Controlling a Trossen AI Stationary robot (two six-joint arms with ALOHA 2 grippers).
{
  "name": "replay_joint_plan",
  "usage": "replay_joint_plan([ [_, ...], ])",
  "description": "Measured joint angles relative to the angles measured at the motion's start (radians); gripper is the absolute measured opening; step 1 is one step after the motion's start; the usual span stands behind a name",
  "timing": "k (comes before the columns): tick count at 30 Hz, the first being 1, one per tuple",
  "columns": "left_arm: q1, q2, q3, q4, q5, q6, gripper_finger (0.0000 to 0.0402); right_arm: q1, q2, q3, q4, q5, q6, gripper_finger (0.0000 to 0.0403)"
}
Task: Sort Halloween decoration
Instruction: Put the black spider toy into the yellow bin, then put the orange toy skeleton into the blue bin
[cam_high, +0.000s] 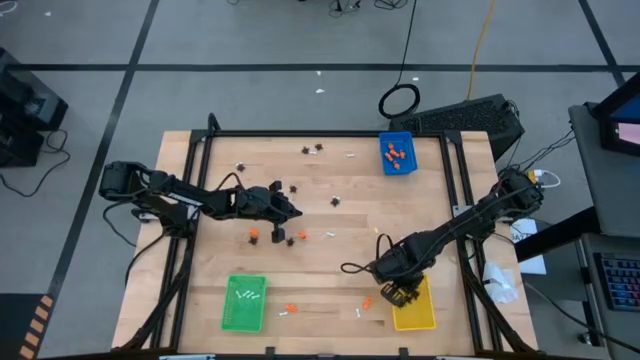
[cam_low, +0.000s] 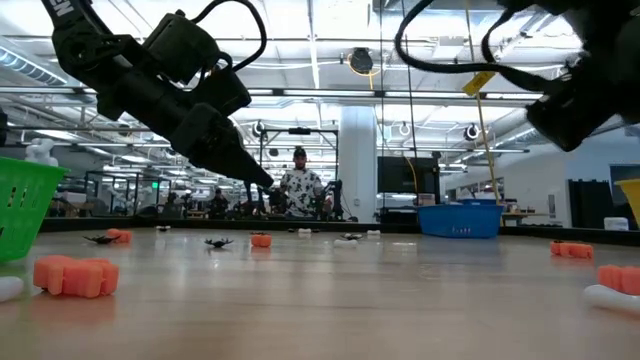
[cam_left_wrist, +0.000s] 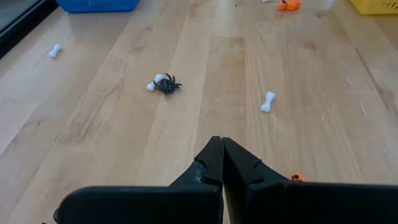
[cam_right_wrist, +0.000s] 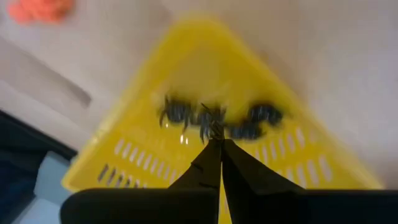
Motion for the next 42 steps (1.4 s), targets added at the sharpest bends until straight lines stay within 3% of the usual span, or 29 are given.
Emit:
replay_joint_plan([
  [6,0.0,0.0,0.0,-0.006,0.0,0.0,0.0,0.042,-0.001,0.0,0.005,-0.08,0.034,0.0],
  [10,0.0,0.0,0.0,-0.011,0.0,0.0,0.0,0.074,0.0,0.0,0.005,-0.076,0.022,0.0009],
  [21,0.0,0.0,0.0,-0.011,0.0,0.0,0.0,0.08,-0.006,0.042,-0.06,-0.022,-0.044,0.0145],
  [24,0.0,0.0,0.0,-0.011,0.0,0.001,0.0,0.08,-0.006,0.134,-0.207,0.03,-0.126,0.0171],
  [27,0.0,0.0,0.0,-0.015,0.0,0.008,0.0,0.08,-0.007,0.239,-0.326,0.158,-0.247,0.0177],
  [32,0.0,0.0,0.0,-0.018,0.0,0.008,0.0,0.064,-0.008,0.329,-0.274,0.372,-0.458,0.0169],
  [35,0.0,0.0,0.0,-0.018,0.0,0.008,0.0,0.051,0.004,0.331,-0.186,0.422,-0.572,0.0168],
  [42,0.0,0.0,0.0,-0.021,0.0,0.008,0.0,0.05,0.133,0.331,-0.135,0.424,-0.88,0.018],
])
